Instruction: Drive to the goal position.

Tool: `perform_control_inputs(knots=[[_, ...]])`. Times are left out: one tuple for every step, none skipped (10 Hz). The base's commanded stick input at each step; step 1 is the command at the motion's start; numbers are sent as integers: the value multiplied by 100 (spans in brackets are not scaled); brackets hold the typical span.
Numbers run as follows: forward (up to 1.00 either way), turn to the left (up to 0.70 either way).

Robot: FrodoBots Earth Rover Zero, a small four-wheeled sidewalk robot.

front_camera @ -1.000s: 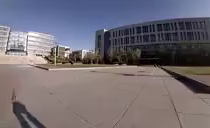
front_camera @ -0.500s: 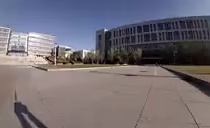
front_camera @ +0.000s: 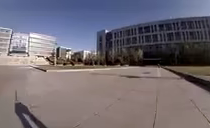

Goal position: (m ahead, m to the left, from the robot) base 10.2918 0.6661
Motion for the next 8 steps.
perform_control_inputs(knots=[[70, 0], [70, 0], [70, 0], [70, 0], [70, 0], [70, 0], [70, 0], [70, 0]])
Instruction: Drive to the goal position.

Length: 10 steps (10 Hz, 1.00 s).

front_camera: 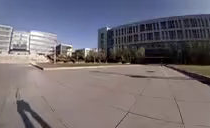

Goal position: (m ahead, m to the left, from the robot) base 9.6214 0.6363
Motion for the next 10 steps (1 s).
perform_control_inputs(knots=[[70, 0], [70, 0], [70, 0], [70, 0], [70, 0], [70, 0], [70, 0], [70, 0], [70, 0], [70, 0]])
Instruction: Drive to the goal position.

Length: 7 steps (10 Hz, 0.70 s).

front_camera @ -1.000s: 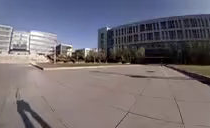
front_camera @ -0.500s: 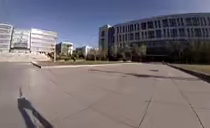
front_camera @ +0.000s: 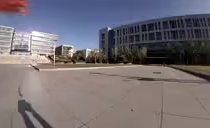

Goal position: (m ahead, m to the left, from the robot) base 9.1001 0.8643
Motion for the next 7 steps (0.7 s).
perform_control_inputs(knots=[[70, 0], [70, 0], [70, 0], [70, 0], [70, 0], [70, 0], [70, 0]])
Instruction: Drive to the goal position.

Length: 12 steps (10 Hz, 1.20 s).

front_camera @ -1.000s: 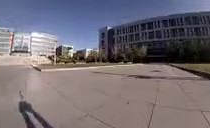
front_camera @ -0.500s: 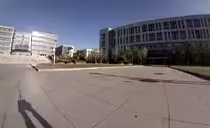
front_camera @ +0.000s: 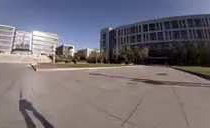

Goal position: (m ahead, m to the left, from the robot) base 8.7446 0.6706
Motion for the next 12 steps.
perform_control_inputs(knots=[[70, 0], [70, 0], [70, 0], [70, 0], [70, 0], [70, 0], [70, 0], [70, 0], [70, 0], [70, 0], [70, 0], [70, 0]])
